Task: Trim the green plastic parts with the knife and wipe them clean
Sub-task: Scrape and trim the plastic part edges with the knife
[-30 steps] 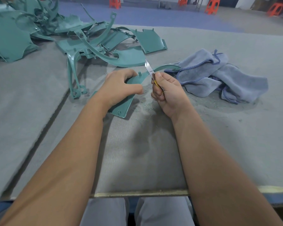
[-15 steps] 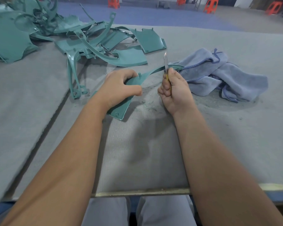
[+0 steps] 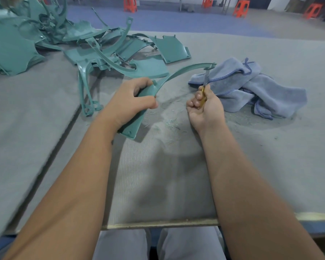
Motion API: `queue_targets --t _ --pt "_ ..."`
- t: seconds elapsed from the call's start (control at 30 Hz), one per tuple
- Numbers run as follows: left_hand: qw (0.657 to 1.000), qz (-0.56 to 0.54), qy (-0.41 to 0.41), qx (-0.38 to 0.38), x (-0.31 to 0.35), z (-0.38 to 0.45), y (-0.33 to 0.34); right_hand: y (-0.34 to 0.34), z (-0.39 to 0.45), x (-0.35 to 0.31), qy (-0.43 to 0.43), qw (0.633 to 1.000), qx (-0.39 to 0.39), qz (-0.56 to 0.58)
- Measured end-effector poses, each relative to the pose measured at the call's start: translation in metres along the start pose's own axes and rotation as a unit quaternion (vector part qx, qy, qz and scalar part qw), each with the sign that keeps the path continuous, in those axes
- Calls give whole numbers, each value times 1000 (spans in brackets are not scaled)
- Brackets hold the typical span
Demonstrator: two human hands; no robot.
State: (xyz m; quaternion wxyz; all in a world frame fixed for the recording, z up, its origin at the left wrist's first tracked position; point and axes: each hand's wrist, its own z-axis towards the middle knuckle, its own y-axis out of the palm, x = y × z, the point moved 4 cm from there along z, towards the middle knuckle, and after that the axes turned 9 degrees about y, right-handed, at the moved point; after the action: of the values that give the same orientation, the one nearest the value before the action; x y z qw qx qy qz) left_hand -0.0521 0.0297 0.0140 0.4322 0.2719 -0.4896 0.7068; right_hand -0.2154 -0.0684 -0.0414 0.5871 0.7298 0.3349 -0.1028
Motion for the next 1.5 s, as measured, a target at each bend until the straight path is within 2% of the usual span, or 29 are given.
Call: queue_targets --t 0.1,0.2,0.27,0.33,0.37,0.4,0.5,0.57,0.63,0.73,0.8,0.87,0.93,1.0,1.07,1.1,1.13,1.27,1.33,1.43,1.5 --pt "999 42 6 22 0 2 0 3 0 0 9 1000 12 -15" --pt "992 108 36 56 -1 6 -1 4 -3 -6 -31 983 86 -159" --pt "985 143 49 81 -3 9 -1 5 -9 -15 -88 925 160 -334" --pt "974 187 62 108 -6 10 0 4 -17 -24 -153 816 237 -505" --pt "968 210 71 116 -8 11 0 4 -20 -27 -191 765 265 -555" --pt "963 231 78 117 -8 12 0 7 -25 -31 -239 731 277 -577" --pt "960 258 84 69 -12 13 2 19 -31 -32 -373 694 214 -578" --pt "957 268 106 24 -12 13 6 23 -29 -25 -385 697 148 -587" --pt "948 291 132 4 -11 11 8 21 -24 -18 -341 732 113 -580" --pt "938 316 144 -16 -12 9 7 19 -21 -15 -268 795 102 -534" --pt "933 332 139 -16 -14 9 6 19 -23 -16 -256 810 112 -515" --pt "924 360 125 12 -17 9 1 20 -27 -18 -269 791 127 -535" --pt "908 403 103 59 -21 10 -5 19 -28 -18 -285 755 126 -578" --pt "891 434 72 115 -24 11 -13 20 -27 -16 -299 699 113 -640" --pt "875 454 44 163 -25 10 -17 23 -30 -14 -326 620 113 -705" --pt "868 460 33 181 -24 9 -17 25 -32 -14 -342 597 117 -716" --pt "863 464 22 199 -24 8 -18 26 -35 -14 -355 594 125 -712" --pt "851 452 -8 269 -13 3 -20 26 -37 -22 -370 638 167 -655" --pt "836 452 29 310 -2 0 -19 27 -35 -22 -350 657 169 -646" --pt "794 468 112 371 14 -5 -21 30 -34 -19 -315 708 136 -617" --pt "794 467 137 365 16 -5 -23 33 -36 -18 -307 721 104 -613"
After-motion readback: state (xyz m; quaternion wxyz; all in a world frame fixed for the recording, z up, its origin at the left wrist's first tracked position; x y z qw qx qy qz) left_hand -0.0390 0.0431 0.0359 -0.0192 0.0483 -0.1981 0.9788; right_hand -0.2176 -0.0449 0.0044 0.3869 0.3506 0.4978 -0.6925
